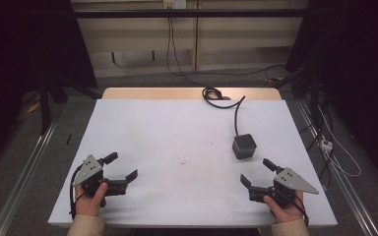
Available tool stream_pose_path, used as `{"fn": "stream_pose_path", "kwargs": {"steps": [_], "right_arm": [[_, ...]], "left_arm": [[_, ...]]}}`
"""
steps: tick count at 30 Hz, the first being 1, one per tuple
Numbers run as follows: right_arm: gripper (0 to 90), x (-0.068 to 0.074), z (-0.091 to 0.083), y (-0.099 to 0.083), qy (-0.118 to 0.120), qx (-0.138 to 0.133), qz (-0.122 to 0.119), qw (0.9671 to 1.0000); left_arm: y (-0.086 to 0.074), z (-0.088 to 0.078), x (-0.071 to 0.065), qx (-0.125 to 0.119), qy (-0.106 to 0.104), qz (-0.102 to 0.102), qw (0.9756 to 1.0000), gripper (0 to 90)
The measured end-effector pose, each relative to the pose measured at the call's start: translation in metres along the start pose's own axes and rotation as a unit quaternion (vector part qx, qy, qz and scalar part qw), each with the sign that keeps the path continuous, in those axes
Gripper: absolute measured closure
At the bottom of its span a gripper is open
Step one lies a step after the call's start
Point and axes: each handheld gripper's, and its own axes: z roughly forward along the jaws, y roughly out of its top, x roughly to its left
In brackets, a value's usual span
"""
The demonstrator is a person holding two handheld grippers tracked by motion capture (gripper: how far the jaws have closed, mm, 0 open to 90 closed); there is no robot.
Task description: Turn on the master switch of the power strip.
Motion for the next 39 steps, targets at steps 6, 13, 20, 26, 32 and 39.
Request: {"fn": "stream_pose_path", "kwargs": {"steps": [6, 13, 20, 26, 32, 39], "right_arm": [[4.3, 0.000, 0.001, 0.001, -0.001, 0.001, 0.000, 1.0000], [4.6, -0.001, 0.002, 0.001, -0.003, 0.000, -0.002, 1.0000], [5.2, -0.001, 0.005, 0.003, -0.006, 0.000, -0.004, 1.0000], [5.7, -0.001, 0.007, 0.003, -0.006, 0.001, -0.004, 1.0000], [6.1, 0.000, 0.010, 0.004, -0.005, 0.001, -0.005, 1.0000], [6.3, 0.000, 0.012, 0.004, -0.003, 0.003, -0.005, 1.0000]], "left_arm": [[0.000, 0.001, -0.001, 0.004, 0.000, 0.005, 1.0000, 2.5], [0.000, -0.002, 0.000, 0.002, 0.001, 0.010, 0.9999, 2.5], [-0.001, -0.002, 0.000, 0.001, 0.000, 0.013, 0.9999, 2.6], [-0.001, -0.002, -0.002, 0.000, -0.003, 0.010, 0.9999, 2.6], [-0.002, -0.003, -0.002, 0.002, -0.003, 0.010, 0.9999, 2.6], [-0.003, -0.004, -0.001, 0.003, -0.002, 0.009, 1.0000, 2.6]]}}
